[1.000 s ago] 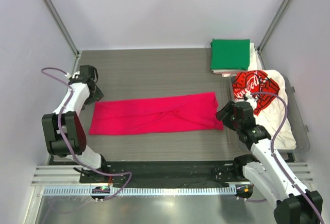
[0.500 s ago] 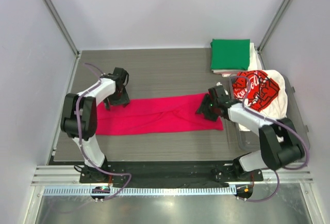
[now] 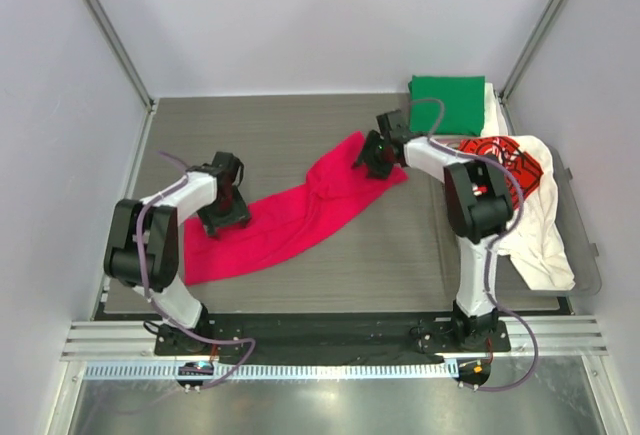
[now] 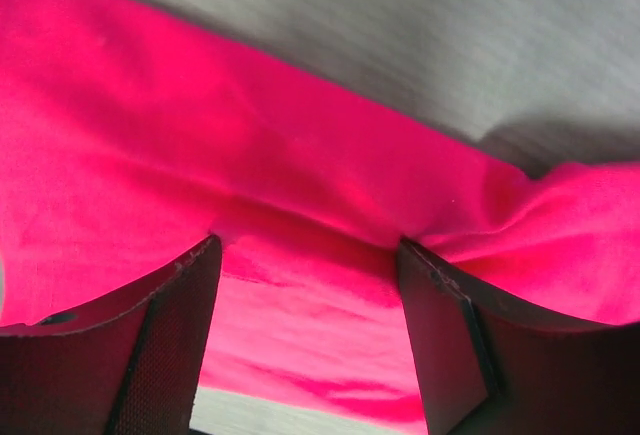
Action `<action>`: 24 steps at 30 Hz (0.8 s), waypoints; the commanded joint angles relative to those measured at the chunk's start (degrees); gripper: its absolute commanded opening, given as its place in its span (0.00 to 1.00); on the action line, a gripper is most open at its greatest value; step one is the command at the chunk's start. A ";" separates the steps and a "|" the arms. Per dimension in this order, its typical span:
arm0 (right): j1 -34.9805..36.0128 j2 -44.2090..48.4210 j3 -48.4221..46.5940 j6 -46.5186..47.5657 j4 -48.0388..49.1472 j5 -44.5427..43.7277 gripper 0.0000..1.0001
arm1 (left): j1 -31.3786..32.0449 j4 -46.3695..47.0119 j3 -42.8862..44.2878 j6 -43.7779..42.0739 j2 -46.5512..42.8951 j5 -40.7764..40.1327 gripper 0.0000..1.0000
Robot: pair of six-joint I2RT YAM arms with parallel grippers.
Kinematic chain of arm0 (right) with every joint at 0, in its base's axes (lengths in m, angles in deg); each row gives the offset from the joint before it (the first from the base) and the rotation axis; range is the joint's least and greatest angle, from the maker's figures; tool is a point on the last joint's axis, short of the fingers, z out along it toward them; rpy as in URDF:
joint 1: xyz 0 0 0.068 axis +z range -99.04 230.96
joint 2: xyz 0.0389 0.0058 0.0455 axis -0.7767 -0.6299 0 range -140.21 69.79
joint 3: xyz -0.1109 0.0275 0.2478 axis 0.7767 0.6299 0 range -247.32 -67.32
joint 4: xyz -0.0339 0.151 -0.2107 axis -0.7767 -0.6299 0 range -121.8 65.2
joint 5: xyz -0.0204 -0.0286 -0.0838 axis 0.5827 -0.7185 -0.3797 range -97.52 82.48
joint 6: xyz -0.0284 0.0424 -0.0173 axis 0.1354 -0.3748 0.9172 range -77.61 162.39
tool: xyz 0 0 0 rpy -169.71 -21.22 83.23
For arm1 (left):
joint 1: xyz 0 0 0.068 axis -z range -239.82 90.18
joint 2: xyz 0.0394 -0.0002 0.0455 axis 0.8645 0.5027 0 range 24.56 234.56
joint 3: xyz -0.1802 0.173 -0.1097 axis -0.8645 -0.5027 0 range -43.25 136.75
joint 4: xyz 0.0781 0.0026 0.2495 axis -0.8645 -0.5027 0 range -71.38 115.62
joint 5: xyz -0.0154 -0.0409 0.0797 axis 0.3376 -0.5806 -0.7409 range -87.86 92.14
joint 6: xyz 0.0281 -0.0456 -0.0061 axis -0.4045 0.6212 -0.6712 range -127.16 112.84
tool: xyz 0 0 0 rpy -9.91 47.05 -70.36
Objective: Fold and stack the t-shirts
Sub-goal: Fold the tshirt
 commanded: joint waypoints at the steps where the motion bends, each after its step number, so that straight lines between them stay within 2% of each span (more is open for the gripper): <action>1: -0.46 -14.26 -11.98 5.20 -4.74 1.53 0.58 | 0.97 1.75 -8.38 4.85 -4.38 11.20 0.70; 2: -0.46 -17.51 -20.99 6.51 -7.27 2.41 0.58 | 2.10 3.93 -12.23 6.17 -5.70 12.43 0.69; 4: -0.46 -26.79 -30.61 7.23 -9.92 5.56 0.58 | 4.30 6.67 -15.77 11.33 -9.21 18.56 0.68; 5: -0.55 -29.73 -39.44 7.32 -10.71 6.89 0.58 | 7.44 9.03 -18.22 13.63 -10.10 20.08 0.68; 7: -0.46 -37.96 -47.76 6.62 -11.86 9.87 0.57 | 11.76 11.33 -19.56 19.76 -11.77 23.50 0.68; 8: -0.55 -40.28 -54.84 6.09 -12.04 10.76 0.57 | 16.74 12.21 -19.65 21.98 -12.04 23.87 0.68; 10: -0.46 -46.42 -60.78 4.68 -11.95 12.16 0.57 | 22.04 13.18 -18.95 25.67 -12.48 24.92 0.70; 11: -0.55 -48.11 -65.07 4.51 -11.69 12.70 0.56 | 26.85 14.23 -18.34 28.91 -13.00 24.67 0.70; 14: -0.55 -50.14 -65.56 3.80 -6.62 14.10 0.56 | 31.89 16.34 -17.81 33.24 -13.01 24.14 0.71; 20: -0.64 -47.87 -60.55 5.64 -2.64 13.06 0.56 | 33.05 14.42 -13.77 32.46 -11.43 24.13 0.70; 24: -1.34 -44.36 -59.92 6.00 -2.55 12.25 0.57 | 36.21 9.24 -9.90 33.51 -17.73 19.32 0.71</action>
